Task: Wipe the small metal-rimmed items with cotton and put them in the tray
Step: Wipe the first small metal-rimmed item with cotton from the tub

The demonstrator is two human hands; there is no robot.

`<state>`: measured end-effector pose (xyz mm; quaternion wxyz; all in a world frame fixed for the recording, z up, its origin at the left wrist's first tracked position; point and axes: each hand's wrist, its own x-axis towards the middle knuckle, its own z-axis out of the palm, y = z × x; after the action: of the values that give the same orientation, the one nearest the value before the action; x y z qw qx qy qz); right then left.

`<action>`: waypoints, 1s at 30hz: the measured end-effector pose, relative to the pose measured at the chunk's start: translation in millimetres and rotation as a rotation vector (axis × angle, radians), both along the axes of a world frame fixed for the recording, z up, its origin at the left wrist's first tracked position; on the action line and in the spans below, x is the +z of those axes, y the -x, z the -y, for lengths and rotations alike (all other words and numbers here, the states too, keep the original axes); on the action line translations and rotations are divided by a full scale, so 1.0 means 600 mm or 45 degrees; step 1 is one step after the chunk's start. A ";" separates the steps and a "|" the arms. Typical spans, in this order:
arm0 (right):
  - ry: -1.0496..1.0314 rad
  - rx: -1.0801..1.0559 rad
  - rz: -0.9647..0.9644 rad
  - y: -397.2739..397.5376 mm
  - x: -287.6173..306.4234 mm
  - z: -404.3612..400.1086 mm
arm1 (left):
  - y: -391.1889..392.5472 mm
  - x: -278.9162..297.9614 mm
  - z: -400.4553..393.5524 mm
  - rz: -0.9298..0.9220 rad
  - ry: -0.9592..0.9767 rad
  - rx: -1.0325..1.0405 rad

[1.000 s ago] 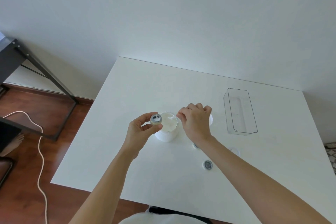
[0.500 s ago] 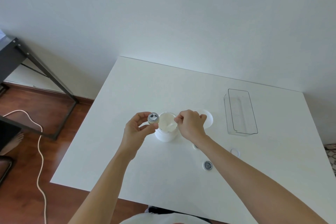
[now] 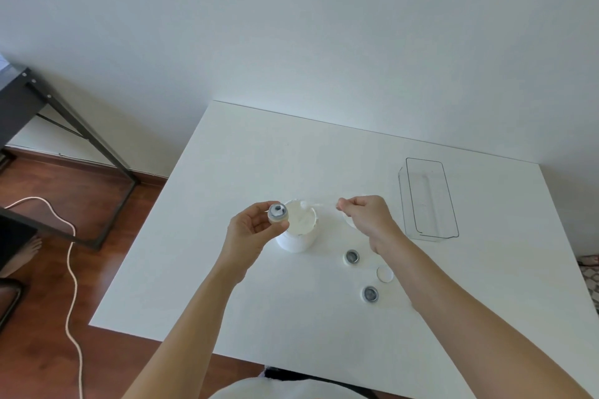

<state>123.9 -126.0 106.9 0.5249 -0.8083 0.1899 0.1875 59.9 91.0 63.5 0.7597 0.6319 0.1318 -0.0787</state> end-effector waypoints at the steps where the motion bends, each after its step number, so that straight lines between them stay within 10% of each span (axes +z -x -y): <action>1: -0.039 -0.010 0.007 0.000 0.006 0.002 | -0.002 0.000 0.002 0.000 -0.019 -0.013; 9: -0.090 0.016 0.269 0.016 0.041 -0.016 | -0.015 0.006 0.015 -0.003 -0.072 -0.080; 22: 0.875 0.522 1.708 0.044 0.011 -0.001 | -0.025 0.024 0.012 0.029 -0.038 -0.126; 30: 1.075 0.507 1.930 0.044 0.014 0.014 | -0.030 0.023 0.014 0.032 -0.027 -0.142</action>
<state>97.6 -134.5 115.3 0.1256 -0.8593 -0.2993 -0.3954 77.8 82.5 77.3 0.7491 0.6471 0.0877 -0.1114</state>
